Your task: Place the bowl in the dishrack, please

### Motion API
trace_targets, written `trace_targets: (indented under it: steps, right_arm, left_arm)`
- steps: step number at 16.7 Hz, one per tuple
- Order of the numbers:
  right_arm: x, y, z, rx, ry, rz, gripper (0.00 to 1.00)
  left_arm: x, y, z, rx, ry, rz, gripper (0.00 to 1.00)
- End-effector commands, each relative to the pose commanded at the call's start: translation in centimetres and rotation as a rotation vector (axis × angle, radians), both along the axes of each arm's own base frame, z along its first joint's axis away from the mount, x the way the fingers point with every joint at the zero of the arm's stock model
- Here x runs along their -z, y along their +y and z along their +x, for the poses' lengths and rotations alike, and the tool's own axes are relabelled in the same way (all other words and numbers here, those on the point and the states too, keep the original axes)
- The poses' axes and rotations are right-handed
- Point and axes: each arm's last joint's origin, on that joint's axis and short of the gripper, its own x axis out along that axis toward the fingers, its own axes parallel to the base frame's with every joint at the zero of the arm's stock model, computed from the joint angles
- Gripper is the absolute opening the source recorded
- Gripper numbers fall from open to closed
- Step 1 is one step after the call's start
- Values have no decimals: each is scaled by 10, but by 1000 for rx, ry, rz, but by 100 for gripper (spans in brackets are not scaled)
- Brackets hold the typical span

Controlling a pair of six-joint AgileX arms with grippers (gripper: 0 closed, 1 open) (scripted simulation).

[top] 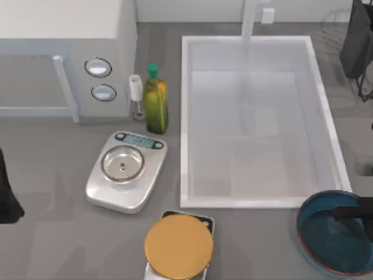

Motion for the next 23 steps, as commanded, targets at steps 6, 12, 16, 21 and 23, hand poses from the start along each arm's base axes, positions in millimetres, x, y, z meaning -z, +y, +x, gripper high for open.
trace_targets:
  steps: [6,12,16,21,23]
  right_arm:
    - [-1,0,0,0,-2,0,0]
    - [-40,5,18,-1,-6,0,0]
    - [-103,6,23,1,35,-8,0]
    - [-181,2,8,1,21,-5,0]
    - [-197,0,2,0,2,-1,0]
  left_arm:
    - [0,0,0,0,0,0,100]
    - [0,0,0,0,0,0,100]
    - [0,0,0,0,0,0,100]
    - [0,0,0,0,0,0,100]
    - [0,0,0,0,0,0,100]
